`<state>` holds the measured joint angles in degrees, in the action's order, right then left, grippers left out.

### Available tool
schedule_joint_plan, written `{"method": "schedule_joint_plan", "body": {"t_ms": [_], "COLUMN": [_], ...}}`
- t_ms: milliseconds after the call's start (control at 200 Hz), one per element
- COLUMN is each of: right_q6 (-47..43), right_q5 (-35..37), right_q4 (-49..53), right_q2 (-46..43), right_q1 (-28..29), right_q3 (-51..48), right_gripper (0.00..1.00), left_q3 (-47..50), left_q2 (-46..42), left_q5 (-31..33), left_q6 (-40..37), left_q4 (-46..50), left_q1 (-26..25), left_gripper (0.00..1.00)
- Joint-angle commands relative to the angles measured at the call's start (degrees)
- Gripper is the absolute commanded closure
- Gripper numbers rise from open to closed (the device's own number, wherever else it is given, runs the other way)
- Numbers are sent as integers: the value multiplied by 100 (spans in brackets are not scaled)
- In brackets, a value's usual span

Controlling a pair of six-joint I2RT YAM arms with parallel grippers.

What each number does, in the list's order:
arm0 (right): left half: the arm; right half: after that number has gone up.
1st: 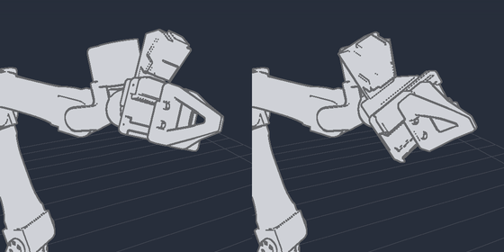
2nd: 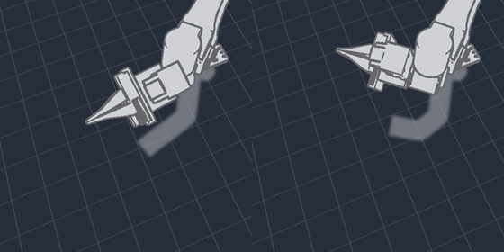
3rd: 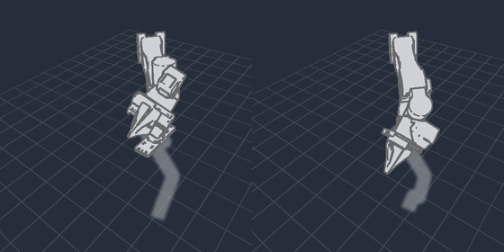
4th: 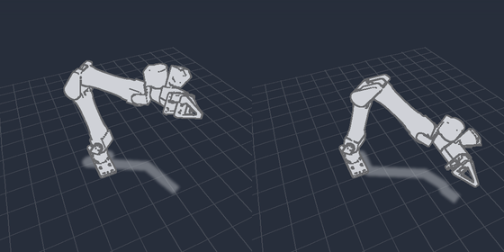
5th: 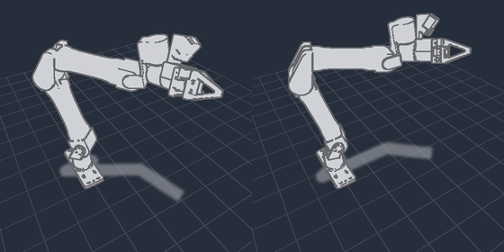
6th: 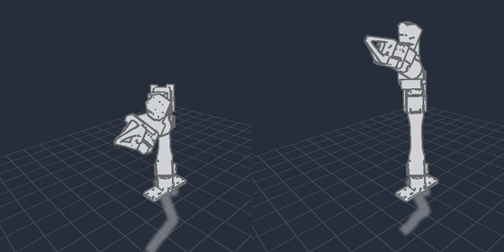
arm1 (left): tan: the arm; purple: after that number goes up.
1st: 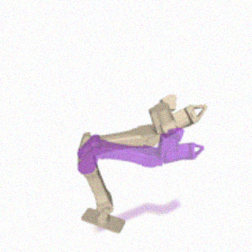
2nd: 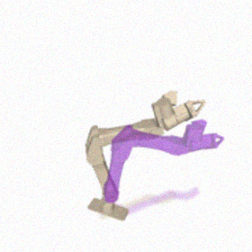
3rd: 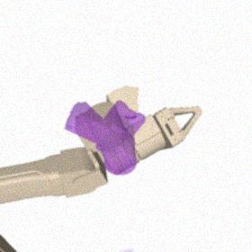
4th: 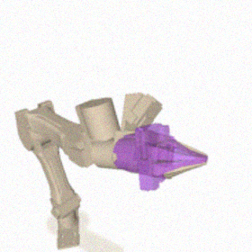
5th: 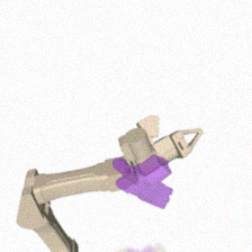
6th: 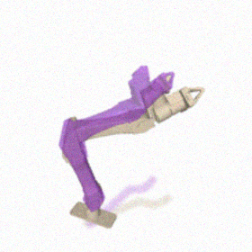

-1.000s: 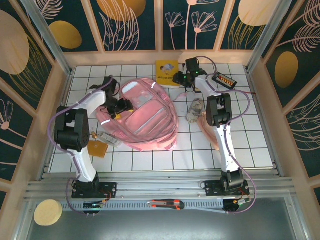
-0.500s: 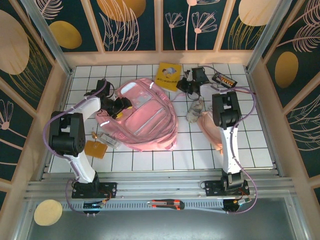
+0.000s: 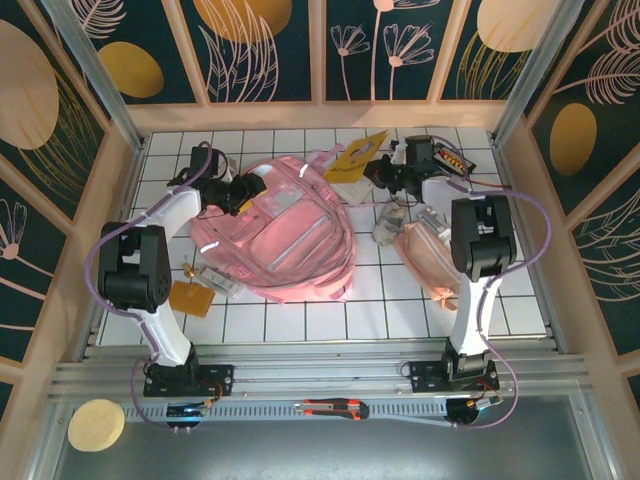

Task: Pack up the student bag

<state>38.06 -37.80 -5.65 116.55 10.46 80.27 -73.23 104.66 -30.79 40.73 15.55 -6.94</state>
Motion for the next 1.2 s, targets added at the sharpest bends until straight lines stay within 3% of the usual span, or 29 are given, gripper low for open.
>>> {"method": "schedule_joint_plan", "body": {"t_ms": [0,225,856,981,1051,1086,1156,1196], "right_q6": [-207,-290,-549,-839,-989,-1082,-1266,-1349], "right_q5": [8,33,-668,-342,158,435,873,956], "right_q4": [404,327,877,2065,3112,3485,3667,3635], "right_q2": [-521,-907,-1045,-826,-565,-474,-405,-345], "right_q1": [-48,-101,259,267,109,43,-117,-212], "right_q3": [-152,-178,1667,1899,2019,1995,1714,1607], "right_gripper": [100,100,100,100,67,55,42,40], "left_q3": [-228,-489,-156,-97,-51,-48,-98,-123], "left_q2": [198,491,129,55,23,28,58,94], "left_q5": [25,12,28,2,-28,-32,1,18], "left_q6": [-99,-273,-213,-165,-121,-97,-105,-123], "left_q4": [-111,-18,-85,-124,-206,-236,-237,-237], "left_q1": [-69,-191,-181,-178,-183,-192,-194,-200], "left_gripper": [35,35,32,32,32,32,32,32]}}
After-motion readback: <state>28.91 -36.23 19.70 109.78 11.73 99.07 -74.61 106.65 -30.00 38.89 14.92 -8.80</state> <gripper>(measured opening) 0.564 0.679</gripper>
